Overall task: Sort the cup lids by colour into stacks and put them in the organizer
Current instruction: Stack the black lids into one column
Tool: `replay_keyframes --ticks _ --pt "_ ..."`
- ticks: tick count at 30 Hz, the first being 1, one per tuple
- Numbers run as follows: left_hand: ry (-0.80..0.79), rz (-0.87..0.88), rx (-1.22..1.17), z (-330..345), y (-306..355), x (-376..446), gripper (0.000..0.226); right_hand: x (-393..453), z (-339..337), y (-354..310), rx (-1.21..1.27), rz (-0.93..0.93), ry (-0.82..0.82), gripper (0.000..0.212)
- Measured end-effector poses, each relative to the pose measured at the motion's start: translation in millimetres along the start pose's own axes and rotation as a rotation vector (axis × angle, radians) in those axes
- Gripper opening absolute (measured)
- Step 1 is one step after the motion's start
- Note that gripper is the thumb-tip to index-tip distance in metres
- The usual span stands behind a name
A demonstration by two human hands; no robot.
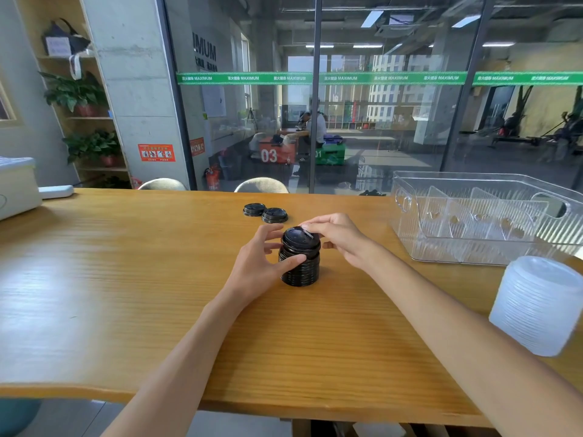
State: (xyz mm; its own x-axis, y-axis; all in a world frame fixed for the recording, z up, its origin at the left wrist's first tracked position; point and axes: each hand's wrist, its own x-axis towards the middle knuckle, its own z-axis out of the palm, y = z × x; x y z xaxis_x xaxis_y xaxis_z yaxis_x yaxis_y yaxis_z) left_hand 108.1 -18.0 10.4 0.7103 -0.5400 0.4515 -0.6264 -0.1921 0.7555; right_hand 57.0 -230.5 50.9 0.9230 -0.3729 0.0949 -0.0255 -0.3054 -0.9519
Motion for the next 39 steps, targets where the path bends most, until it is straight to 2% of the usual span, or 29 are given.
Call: replay_keyframes --ticks 6,9,14,20,25,27,32,39 --pt "-0.020 0.021 -0.012 1 -3 2 0.074 1 6 -5 -0.085 -0.081 -0.088 0.012" --pt "-0.018 0.018 -0.042 1 -3 -1 0.072 0 12 -4 -0.073 -0.128 -0.073 0.010" --pt "-0.004 -0.017 -0.095 1 -5 -1 0.055 -7 20 2 -0.038 -0.207 0.005 0.009" --pt "0.005 -0.001 -0.059 2 -7 1 0.065 -30 3 27 0.088 -0.225 -0.007 0.023" --pt "0.024 0.014 -0.030 4 -6 0 0.064 -43 -6 40 0.037 -0.224 -0.108 0.053" --pt "0.027 0.008 -0.035 3 -6 -1 0.067 -45 -7 38 0.022 -0.218 -0.142 0.059" --pt "-0.008 -0.012 -0.074 0 -11 0 0.079 -48 -4 35 0.059 -0.164 -0.186 0.060" --pt "0.004 0.003 -0.127 -1 -15 -1 0.079 -50 -1 38 0.096 -0.179 -0.134 0.041"
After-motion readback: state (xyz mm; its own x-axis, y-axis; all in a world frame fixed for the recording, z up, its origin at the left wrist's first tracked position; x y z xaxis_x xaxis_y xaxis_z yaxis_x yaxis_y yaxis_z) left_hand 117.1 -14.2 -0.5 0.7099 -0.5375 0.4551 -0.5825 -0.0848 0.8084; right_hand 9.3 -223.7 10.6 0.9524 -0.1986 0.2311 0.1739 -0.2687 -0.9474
